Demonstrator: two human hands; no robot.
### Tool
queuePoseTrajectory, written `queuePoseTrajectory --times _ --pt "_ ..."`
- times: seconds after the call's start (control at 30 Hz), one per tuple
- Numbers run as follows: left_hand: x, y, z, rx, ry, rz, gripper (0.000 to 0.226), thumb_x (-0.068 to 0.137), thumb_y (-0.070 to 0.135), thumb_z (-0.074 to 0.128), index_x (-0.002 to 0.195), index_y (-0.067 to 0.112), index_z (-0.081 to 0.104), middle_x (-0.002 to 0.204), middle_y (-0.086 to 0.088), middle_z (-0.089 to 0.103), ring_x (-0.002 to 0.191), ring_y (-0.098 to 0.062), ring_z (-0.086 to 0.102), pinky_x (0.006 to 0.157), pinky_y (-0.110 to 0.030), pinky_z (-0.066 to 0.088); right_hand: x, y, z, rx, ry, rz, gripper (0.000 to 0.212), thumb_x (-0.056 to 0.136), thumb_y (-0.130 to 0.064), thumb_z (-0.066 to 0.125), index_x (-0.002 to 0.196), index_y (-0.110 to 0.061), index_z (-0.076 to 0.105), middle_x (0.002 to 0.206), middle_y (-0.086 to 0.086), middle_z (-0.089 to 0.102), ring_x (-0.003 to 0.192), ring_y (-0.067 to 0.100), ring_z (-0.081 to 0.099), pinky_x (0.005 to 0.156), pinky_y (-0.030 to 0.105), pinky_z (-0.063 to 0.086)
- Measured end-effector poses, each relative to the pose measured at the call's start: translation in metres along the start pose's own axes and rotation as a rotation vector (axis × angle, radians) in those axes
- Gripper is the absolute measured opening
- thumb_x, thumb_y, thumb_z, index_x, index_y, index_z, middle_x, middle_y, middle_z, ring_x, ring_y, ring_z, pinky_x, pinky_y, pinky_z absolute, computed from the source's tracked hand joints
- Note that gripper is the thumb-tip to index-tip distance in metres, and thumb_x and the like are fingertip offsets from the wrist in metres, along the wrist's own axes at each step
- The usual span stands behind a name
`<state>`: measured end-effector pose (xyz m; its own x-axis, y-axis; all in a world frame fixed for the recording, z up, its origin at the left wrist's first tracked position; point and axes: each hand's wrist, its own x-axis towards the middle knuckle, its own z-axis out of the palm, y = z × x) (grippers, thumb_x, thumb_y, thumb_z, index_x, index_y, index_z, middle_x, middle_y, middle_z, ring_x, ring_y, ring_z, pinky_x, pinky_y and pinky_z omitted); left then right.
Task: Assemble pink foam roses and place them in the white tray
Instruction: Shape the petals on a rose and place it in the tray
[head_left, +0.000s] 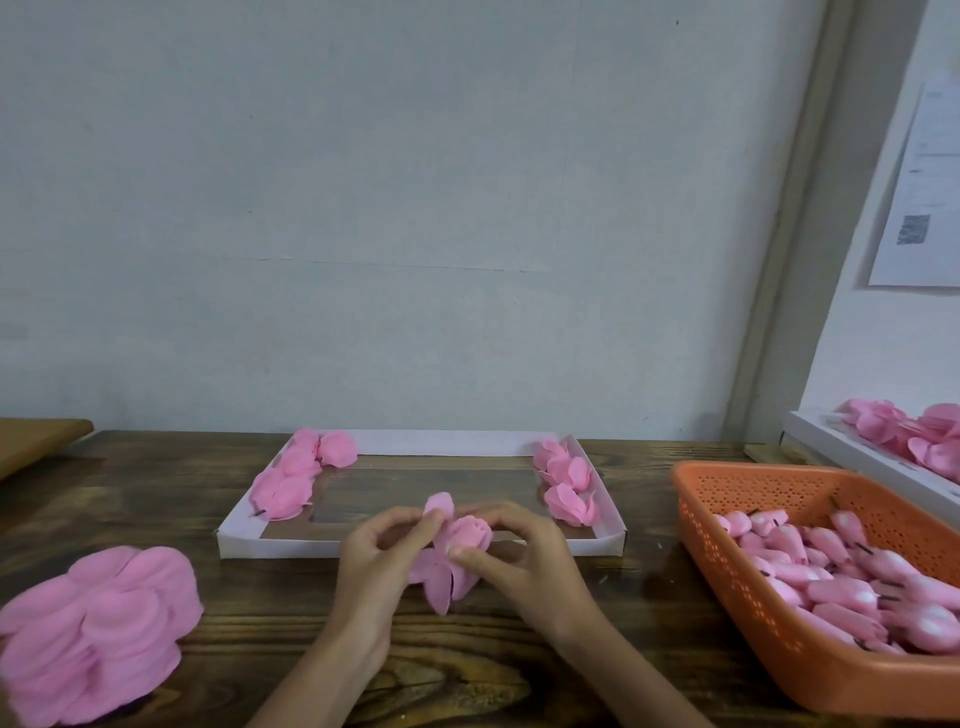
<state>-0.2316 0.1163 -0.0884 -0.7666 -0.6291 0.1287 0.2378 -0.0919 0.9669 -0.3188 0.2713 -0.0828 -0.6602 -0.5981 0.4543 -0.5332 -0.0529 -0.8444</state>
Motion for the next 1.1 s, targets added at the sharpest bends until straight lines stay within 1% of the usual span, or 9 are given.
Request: queuePoseTrajectory --times 0.13,0.27,0.37,0.43,0.5,0.6,0.77,0.97,1.1 --pt "-0.006 0.007 0.005 -0.032 -0.085 0.101 0.017 0.075 0.029 0.082 0.085 0.015 0.081 0.089 -0.01 0.08 0.085 -0.019 0.077 0.066 -0.022 0.059 0.001 -0.001 0.0 0.023 0.038 -0.007 0.019 0.084 -0.033 0.084 0.102 -0.026 0.08 0.126 -0.017 0.07 0.119 0.009 0.067 0.091 0.036 0.062" --pt "-0.006 0.008 0.005 -0.038 -0.118 0.144 0.025 0.075 0.021 0.082 0.094 0.005 0.078 0.094 -0.013 0.08 0.09 -0.023 0.078 0.069 -0.021 0.059 0.003 -0.005 -0.003 0.06 0.058 0.027 0.017 0.082 -0.031 0.086 0.096 -0.025 0.08 0.099 -0.005 0.08 0.098 0.013 0.075 0.084 0.035 0.063" --pt "-0.007 0.01 0.004 0.004 -0.181 0.185 0.027 0.075 0.02 0.082 0.1 0.012 0.082 0.099 -0.008 0.081 0.095 -0.019 0.078 0.074 -0.021 0.06 0.003 -0.005 -0.003 0.102 0.083 0.035 0.02 0.076 -0.029 0.091 0.092 -0.027 0.079 0.095 -0.002 0.081 0.093 0.015 0.077 0.082 0.035 0.064" --pt "-0.007 0.011 0.004 0.041 -0.18 0.193 0.022 0.071 0.025 0.083 0.093 0.022 0.085 0.096 -0.005 0.082 0.093 -0.016 0.077 0.074 -0.021 0.06 0.002 -0.005 -0.004 0.135 0.114 0.018 0.025 0.073 -0.024 0.094 0.092 -0.025 0.077 0.095 0.0 0.081 0.091 0.018 0.078 0.08 0.034 0.064" --pt "-0.008 0.01 0.005 0.072 -0.18 0.204 0.02 0.07 0.029 0.082 0.09 0.031 0.084 0.094 -0.002 0.081 0.093 -0.015 0.077 0.073 -0.02 0.059 0.002 -0.006 -0.005 0.147 0.146 0.004 0.04 0.07 -0.019 0.097 0.101 -0.024 0.071 0.096 -0.001 0.081 0.091 0.018 0.079 0.078 0.032 0.064" --pt "-0.006 0.01 0.004 0.065 -0.19 0.219 0.018 0.075 0.028 0.082 0.093 0.03 0.084 0.096 -0.002 0.081 0.096 -0.017 0.077 0.075 -0.02 0.059 0.002 -0.009 -0.005 0.171 0.152 0.036 0.056 0.071 -0.015 0.096 0.119 -0.025 0.068 0.098 -0.003 0.081 0.093 0.015 0.078 0.076 0.027 0.063" --pt "-0.002 0.008 -0.001 0.03 -0.196 0.189 0.039 0.083 0.013 0.087 0.119 0.022 0.076 0.116 -0.003 0.078 0.111 -0.015 0.073 0.09 -0.026 0.06 0.004 -0.007 -0.008 0.175 0.168 0.041 0.022 0.081 -0.006 0.087 0.1 -0.011 0.077 0.094 0.002 0.081 0.09 0.018 0.078 0.074 0.027 0.063" --pt "0.0 0.002 -0.002 0.058 -0.09 0.034 0.011 0.078 0.022 0.086 0.089 0.025 0.085 0.094 -0.006 0.082 0.092 -0.025 0.078 0.081 -0.037 0.061 0.007 -0.005 -0.017 0.253 0.066 0.082 0.022 0.083 -0.006 0.086 0.102 -0.009 0.074 0.104 0.006 0.08 0.1 0.022 0.077 0.081 0.029 0.062" --pt "-0.006 0.007 0.002 0.039 -0.095 0.047 0.028 0.064 0.042 0.085 0.086 0.025 0.085 0.09 -0.006 0.081 0.085 -0.021 0.078 0.07 -0.029 0.062 0.005 -0.007 -0.015 0.196 -0.034 0.028 0.025 0.082 -0.017 0.088 0.101 -0.011 0.074 0.108 0.003 0.08 0.102 0.022 0.076 0.083 0.028 0.061"
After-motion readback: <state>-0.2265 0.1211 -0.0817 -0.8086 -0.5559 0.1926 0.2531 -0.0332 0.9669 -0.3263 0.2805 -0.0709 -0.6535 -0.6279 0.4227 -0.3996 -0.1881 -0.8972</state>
